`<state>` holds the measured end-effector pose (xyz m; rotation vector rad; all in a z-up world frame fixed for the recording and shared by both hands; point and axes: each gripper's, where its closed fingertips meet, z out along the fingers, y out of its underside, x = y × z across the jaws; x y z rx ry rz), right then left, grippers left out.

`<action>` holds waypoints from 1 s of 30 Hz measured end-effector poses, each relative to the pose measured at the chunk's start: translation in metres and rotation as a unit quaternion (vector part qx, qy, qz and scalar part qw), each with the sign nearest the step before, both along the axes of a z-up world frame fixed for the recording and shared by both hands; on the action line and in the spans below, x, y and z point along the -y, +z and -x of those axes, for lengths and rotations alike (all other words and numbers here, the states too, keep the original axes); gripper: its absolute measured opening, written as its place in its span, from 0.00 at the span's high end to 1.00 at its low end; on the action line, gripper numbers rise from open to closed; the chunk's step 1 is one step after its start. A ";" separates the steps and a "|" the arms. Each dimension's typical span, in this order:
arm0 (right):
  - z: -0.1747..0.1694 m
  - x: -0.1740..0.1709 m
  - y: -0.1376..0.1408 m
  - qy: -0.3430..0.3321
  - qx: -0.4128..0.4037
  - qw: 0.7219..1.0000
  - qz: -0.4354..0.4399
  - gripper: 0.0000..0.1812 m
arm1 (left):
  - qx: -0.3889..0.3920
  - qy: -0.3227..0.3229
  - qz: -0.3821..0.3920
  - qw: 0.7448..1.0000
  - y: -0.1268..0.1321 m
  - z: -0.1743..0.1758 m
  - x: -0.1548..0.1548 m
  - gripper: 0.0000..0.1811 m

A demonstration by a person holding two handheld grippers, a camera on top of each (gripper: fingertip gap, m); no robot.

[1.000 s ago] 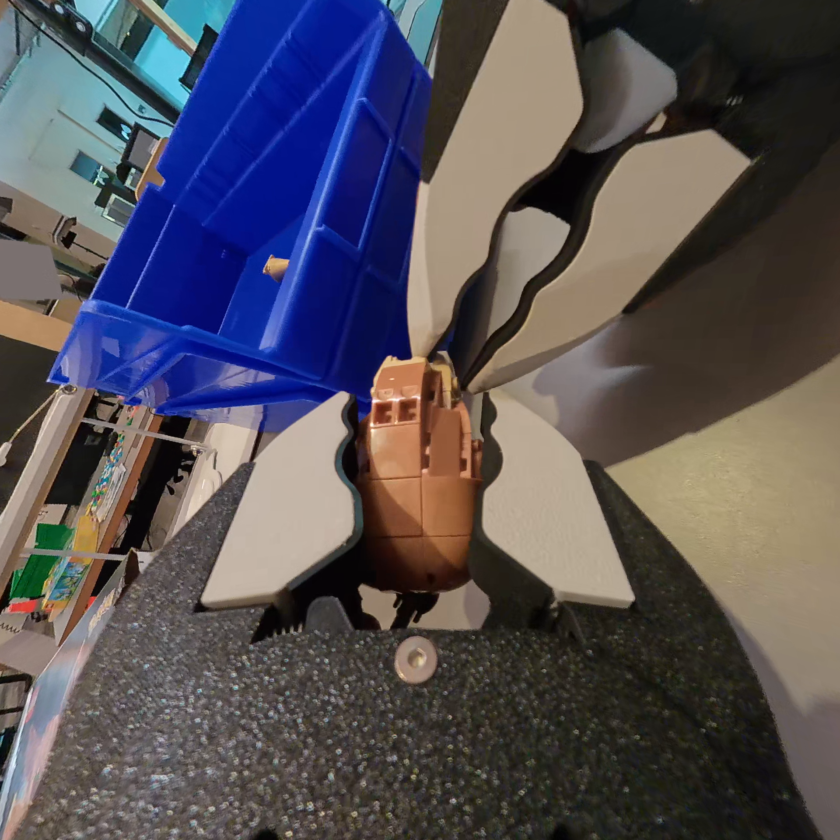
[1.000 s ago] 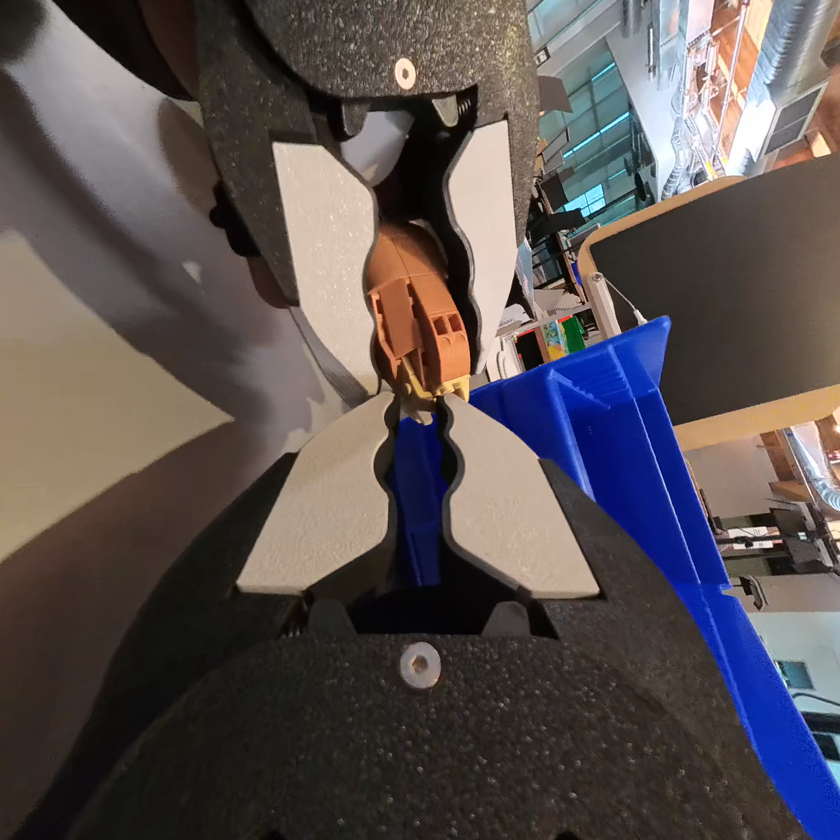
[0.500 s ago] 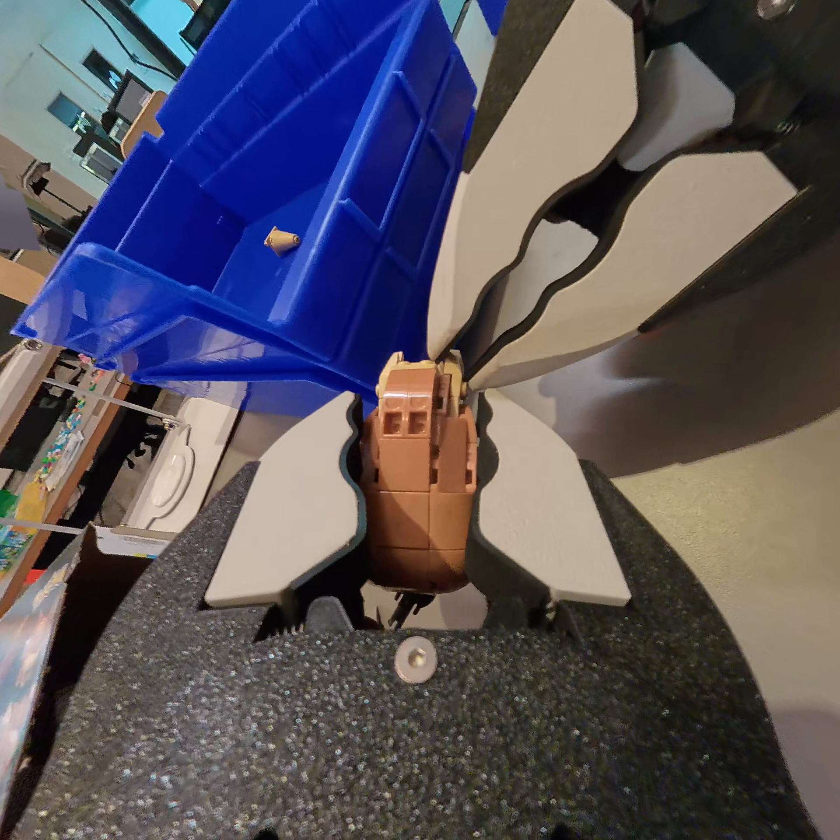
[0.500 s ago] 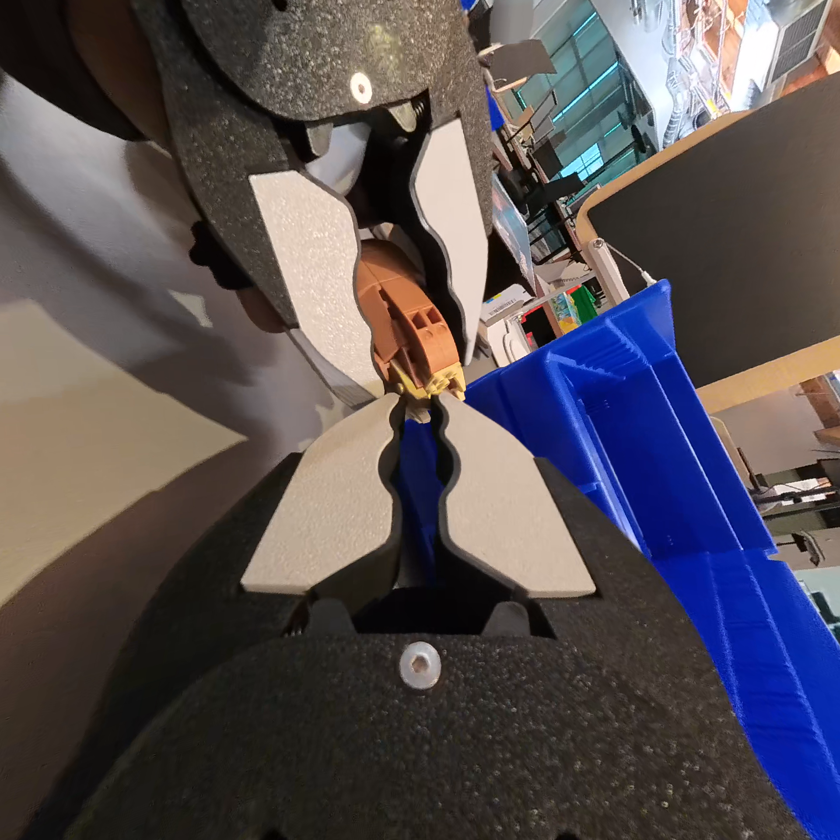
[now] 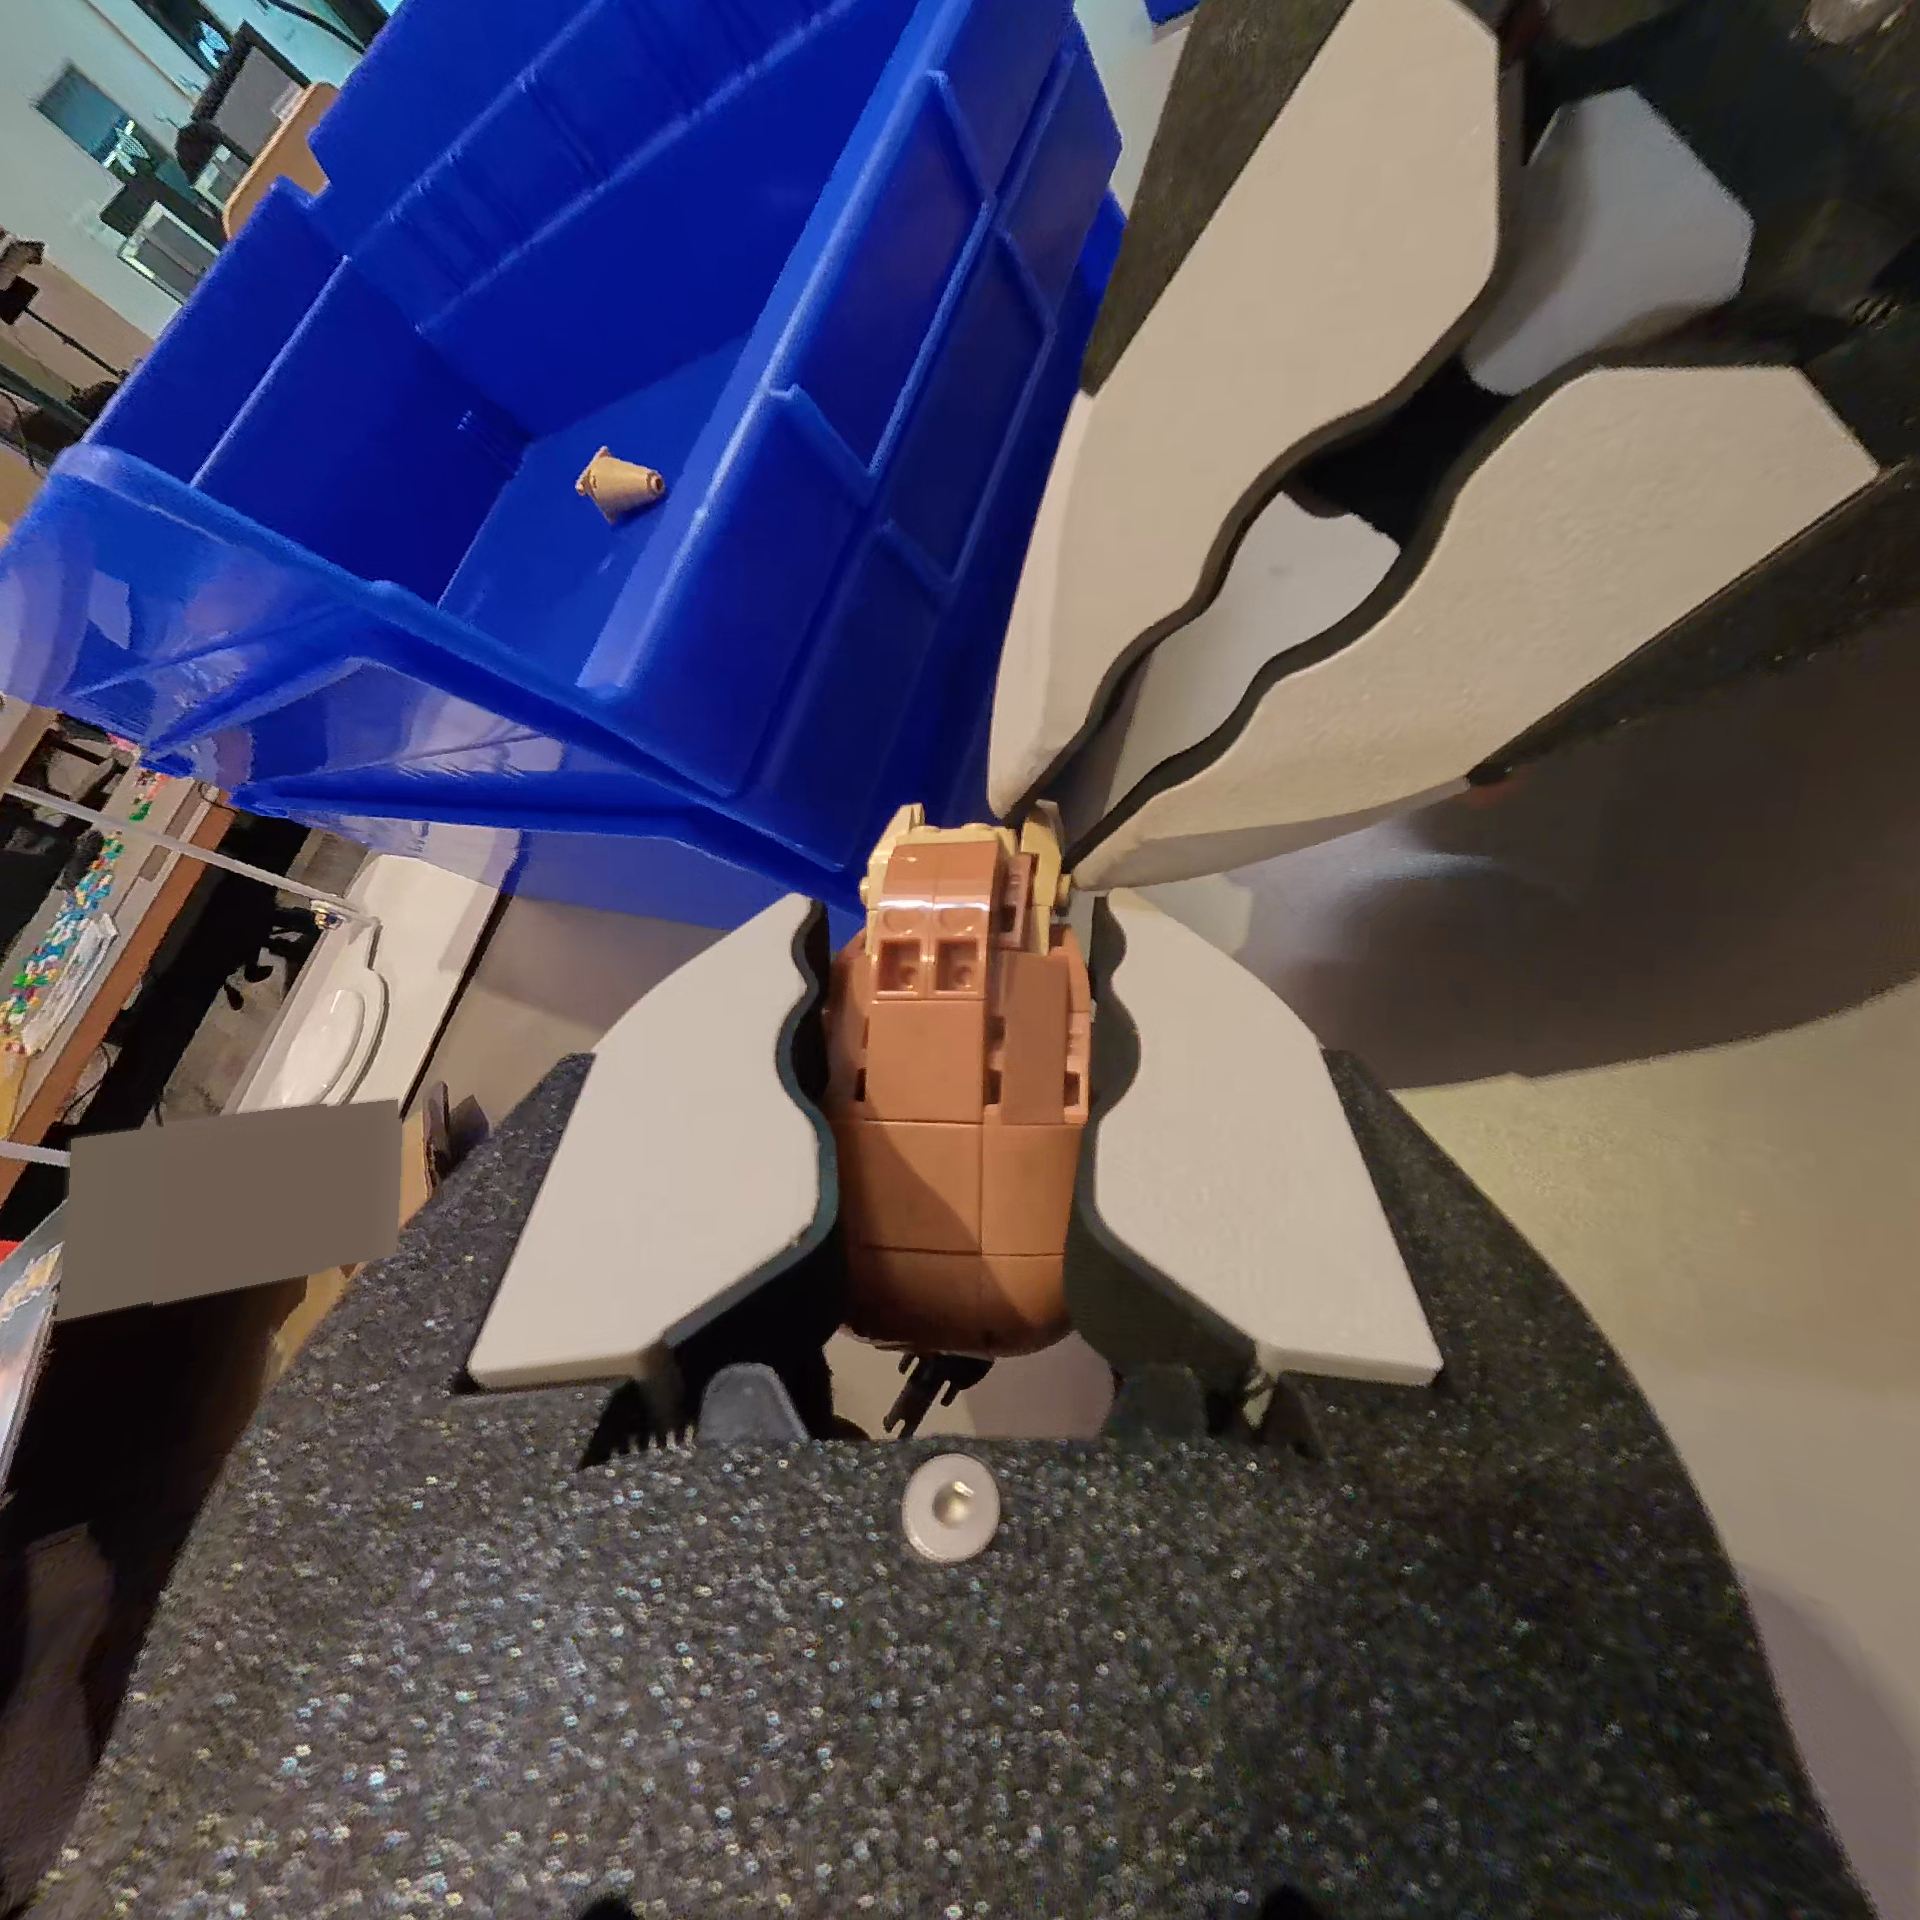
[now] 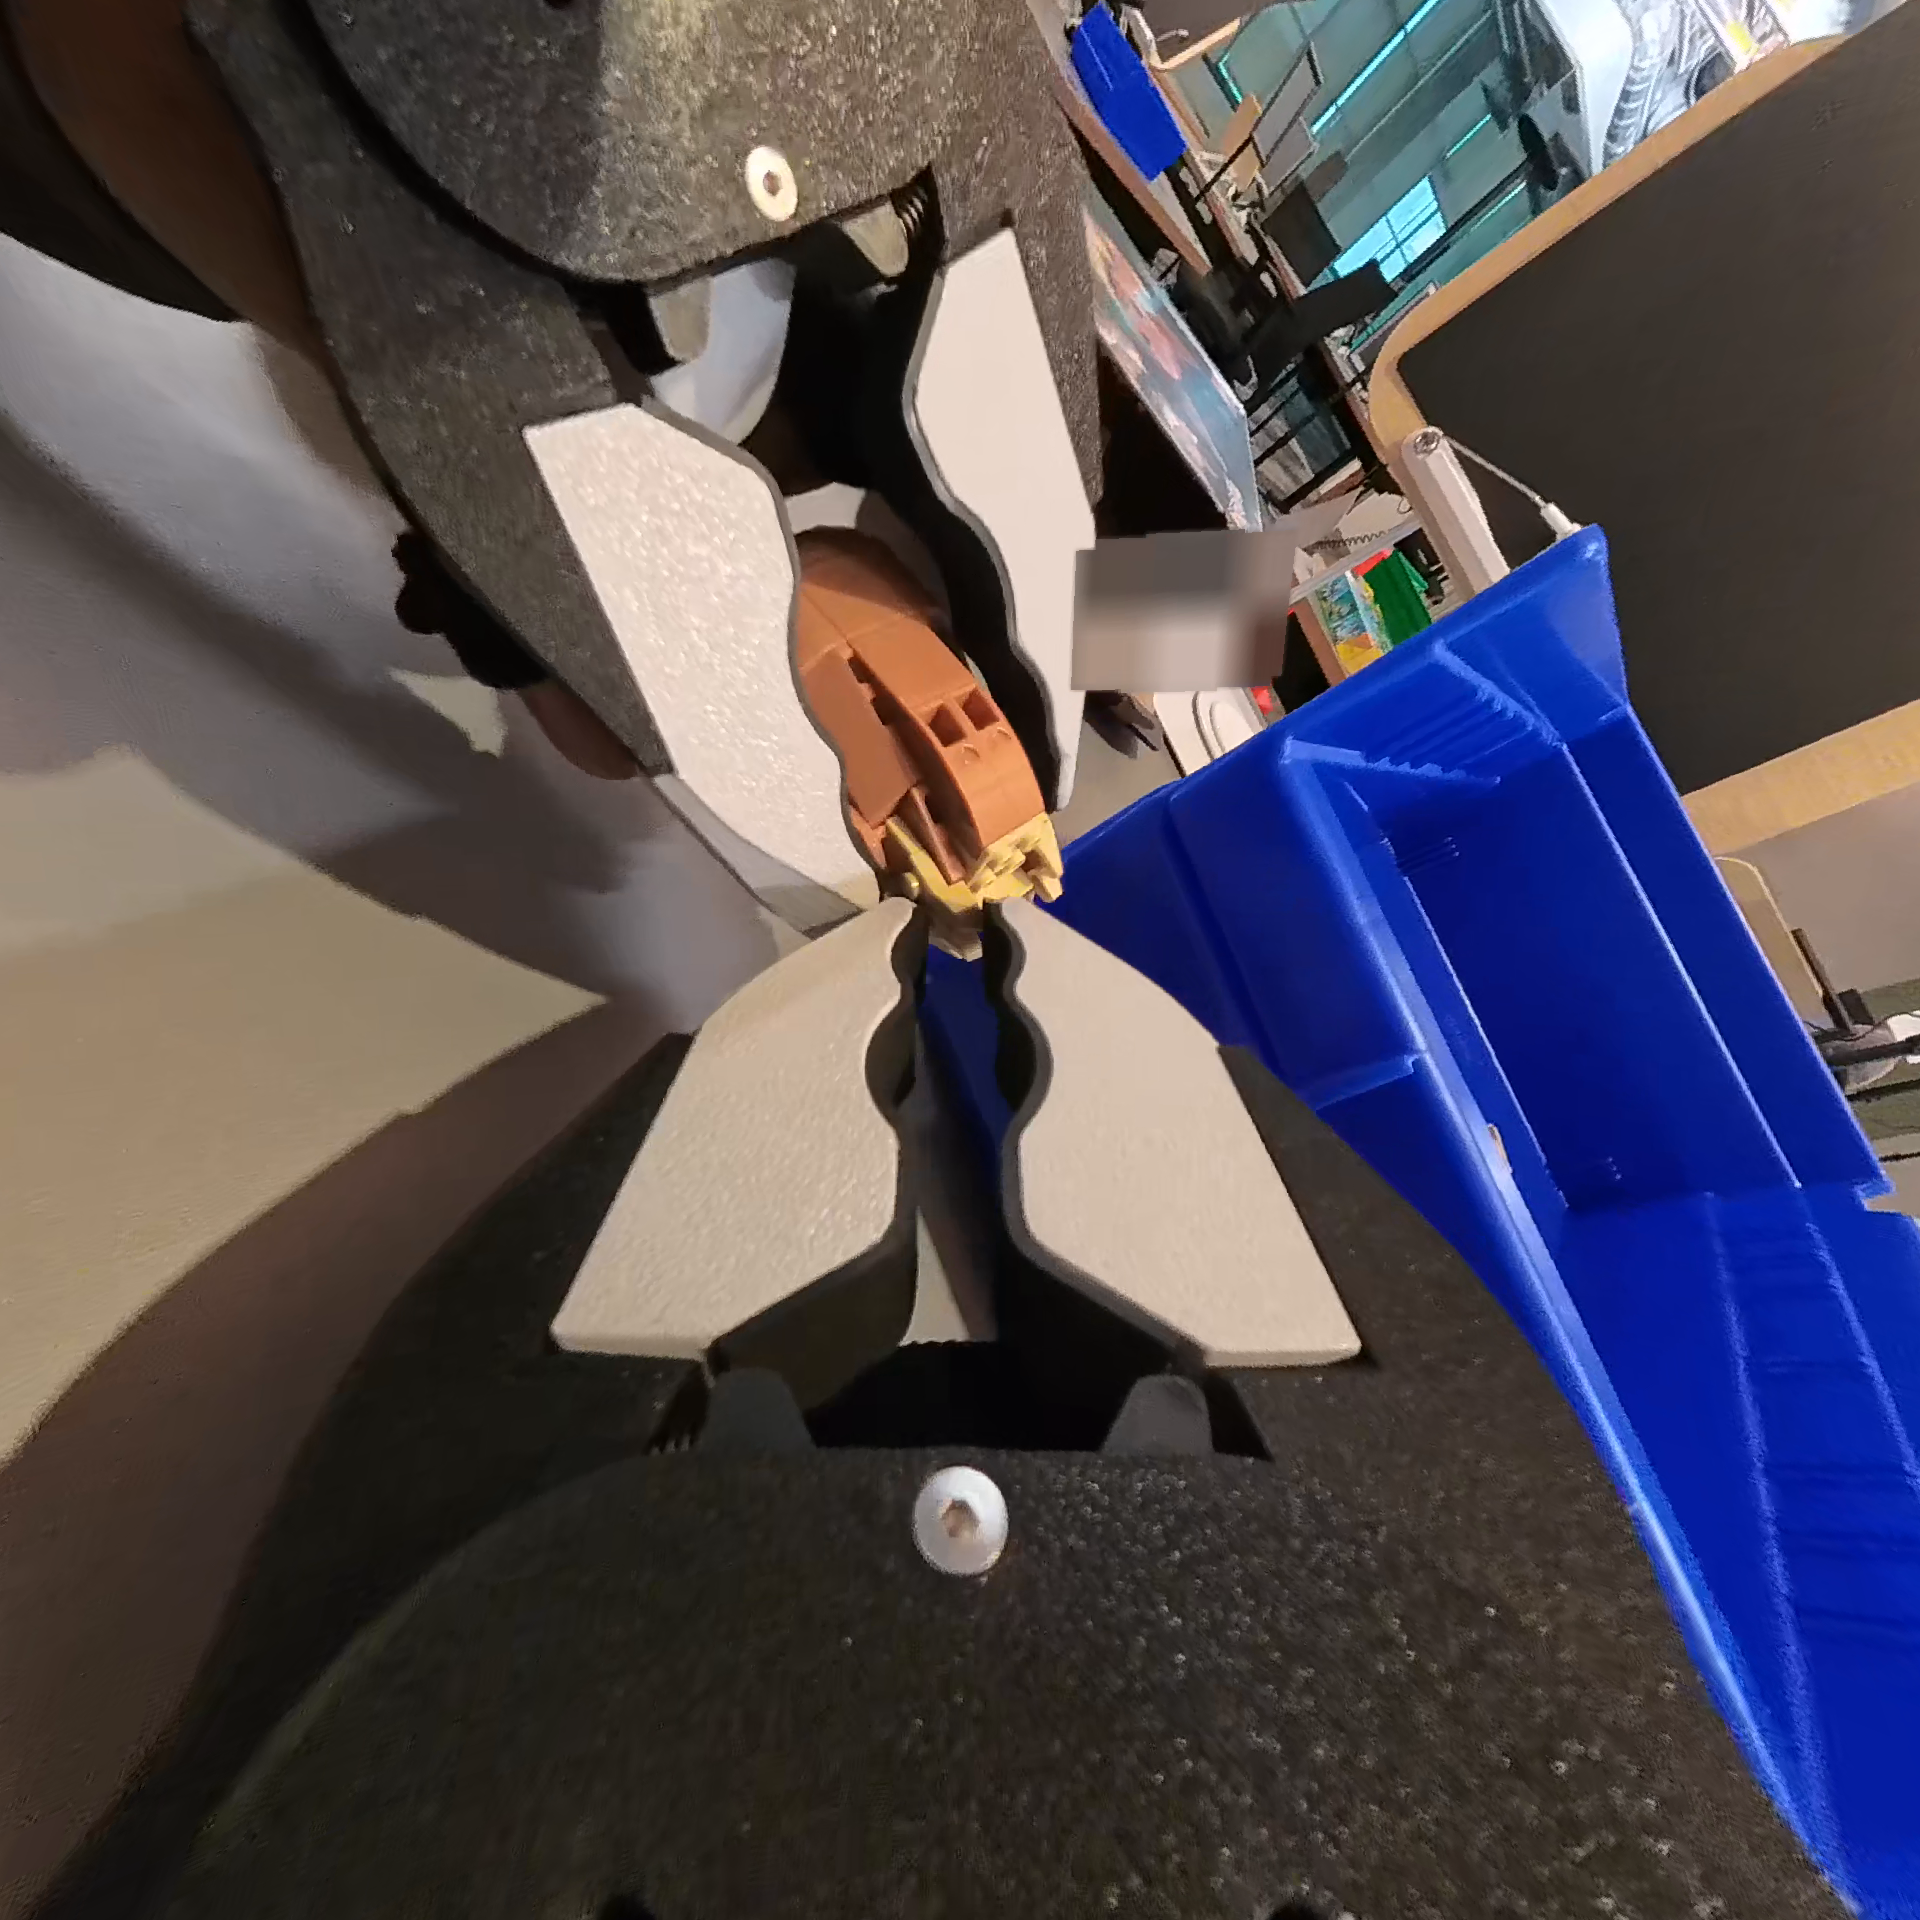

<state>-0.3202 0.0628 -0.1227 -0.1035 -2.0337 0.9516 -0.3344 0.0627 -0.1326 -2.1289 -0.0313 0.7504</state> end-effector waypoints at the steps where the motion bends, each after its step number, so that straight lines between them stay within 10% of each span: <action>1: 0.000 0.000 -0.001 0.001 0.002 1.000 -0.001 0.95 | 0.002 -0.001 0.001 1.000 -0.001 0.000 0.000 0.74; 17: -0.018 0.007 -0.015 0.114 0.029 0.993 -0.019 0.94 | 0.234 -0.073 -0.026 0.969 -0.029 -0.023 0.001 0.74; 30: -0.020 0.006 -0.042 0.121 0.083 0.988 -0.056 0.96 | 0.158 -0.067 0.084 0.982 -0.047 -0.024 0.012 0.73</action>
